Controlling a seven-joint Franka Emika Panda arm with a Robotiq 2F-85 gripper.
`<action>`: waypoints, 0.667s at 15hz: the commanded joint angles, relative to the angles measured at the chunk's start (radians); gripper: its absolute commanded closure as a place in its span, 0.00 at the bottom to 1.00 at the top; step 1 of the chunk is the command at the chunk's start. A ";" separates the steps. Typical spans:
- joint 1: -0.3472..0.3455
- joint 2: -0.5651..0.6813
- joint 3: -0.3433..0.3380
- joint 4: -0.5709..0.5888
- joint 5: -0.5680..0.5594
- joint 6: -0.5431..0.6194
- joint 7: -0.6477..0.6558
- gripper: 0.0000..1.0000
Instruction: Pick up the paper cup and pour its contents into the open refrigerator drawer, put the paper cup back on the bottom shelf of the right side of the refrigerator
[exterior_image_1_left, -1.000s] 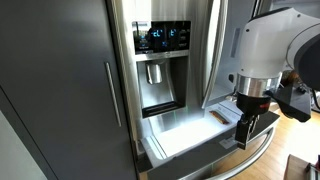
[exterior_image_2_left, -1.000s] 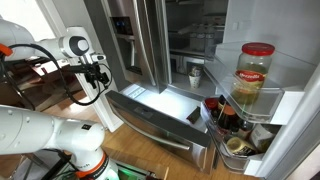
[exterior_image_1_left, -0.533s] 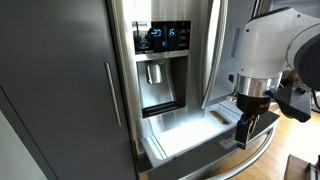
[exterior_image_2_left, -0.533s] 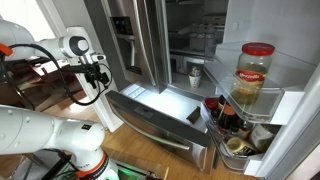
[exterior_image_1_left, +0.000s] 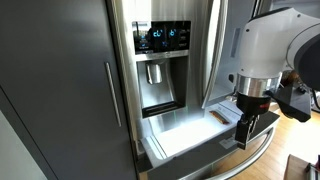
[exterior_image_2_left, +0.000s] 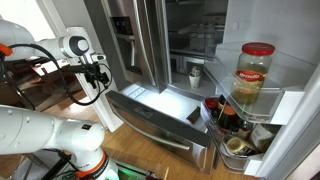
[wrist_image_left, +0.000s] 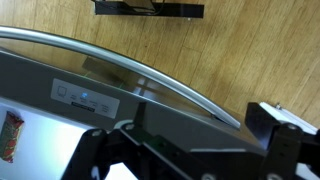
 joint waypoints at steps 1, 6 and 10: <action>-0.014 -0.052 -0.048 -0.046 -0.003 -0.013 -0.004 0.00; -0.101 -0.275 -0.235 -0.145 0.037 -0.136 -0.032 0.00; -0.161 -0.265 -0.242 -0.109 0.016 -0.138 -0.041 0.00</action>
